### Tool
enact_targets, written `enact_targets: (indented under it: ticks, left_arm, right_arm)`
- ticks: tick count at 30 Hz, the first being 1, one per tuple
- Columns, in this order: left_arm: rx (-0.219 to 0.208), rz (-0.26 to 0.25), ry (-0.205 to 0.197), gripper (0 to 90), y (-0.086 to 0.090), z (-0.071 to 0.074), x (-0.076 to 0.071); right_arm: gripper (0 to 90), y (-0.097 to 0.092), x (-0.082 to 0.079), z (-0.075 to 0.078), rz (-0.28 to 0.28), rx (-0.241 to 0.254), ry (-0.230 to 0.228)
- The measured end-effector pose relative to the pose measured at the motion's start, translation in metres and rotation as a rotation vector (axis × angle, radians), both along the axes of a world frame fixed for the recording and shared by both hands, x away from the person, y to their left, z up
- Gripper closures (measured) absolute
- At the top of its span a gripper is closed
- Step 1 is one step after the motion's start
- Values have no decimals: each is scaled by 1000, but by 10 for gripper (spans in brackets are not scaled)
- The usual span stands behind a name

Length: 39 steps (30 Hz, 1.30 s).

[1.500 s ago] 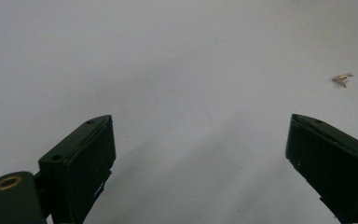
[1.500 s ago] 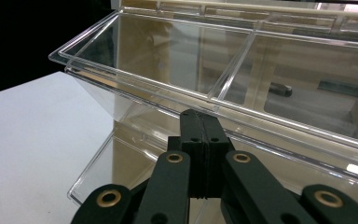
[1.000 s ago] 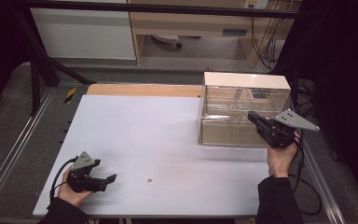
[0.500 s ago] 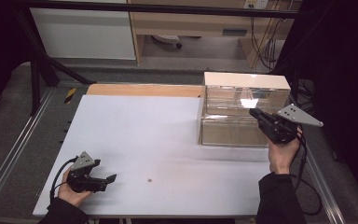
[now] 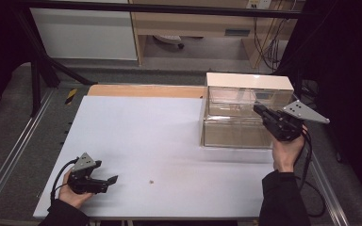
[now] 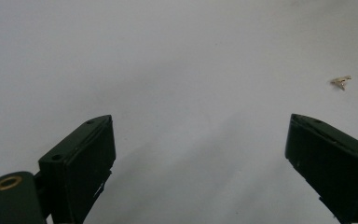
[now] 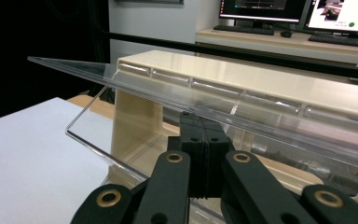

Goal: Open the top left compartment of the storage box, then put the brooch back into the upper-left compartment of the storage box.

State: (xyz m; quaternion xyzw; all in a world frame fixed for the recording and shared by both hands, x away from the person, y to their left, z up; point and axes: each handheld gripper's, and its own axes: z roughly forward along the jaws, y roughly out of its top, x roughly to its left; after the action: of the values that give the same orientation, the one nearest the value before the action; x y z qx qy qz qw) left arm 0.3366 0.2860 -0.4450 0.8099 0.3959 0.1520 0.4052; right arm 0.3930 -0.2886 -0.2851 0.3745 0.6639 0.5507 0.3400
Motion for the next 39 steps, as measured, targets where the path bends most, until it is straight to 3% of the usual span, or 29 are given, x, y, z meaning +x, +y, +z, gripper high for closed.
enact_targets:
  ticks: [20,39]
  left_arm:
    - [-7,-7,-9,85,-4,4,-2]
    - [-24,-46,-18,85,-29,16,-4]
  right_arm:
    - [900,3,5,12,-4,-5,-11]
    - [900,4,6,15,-3,-12,-3]
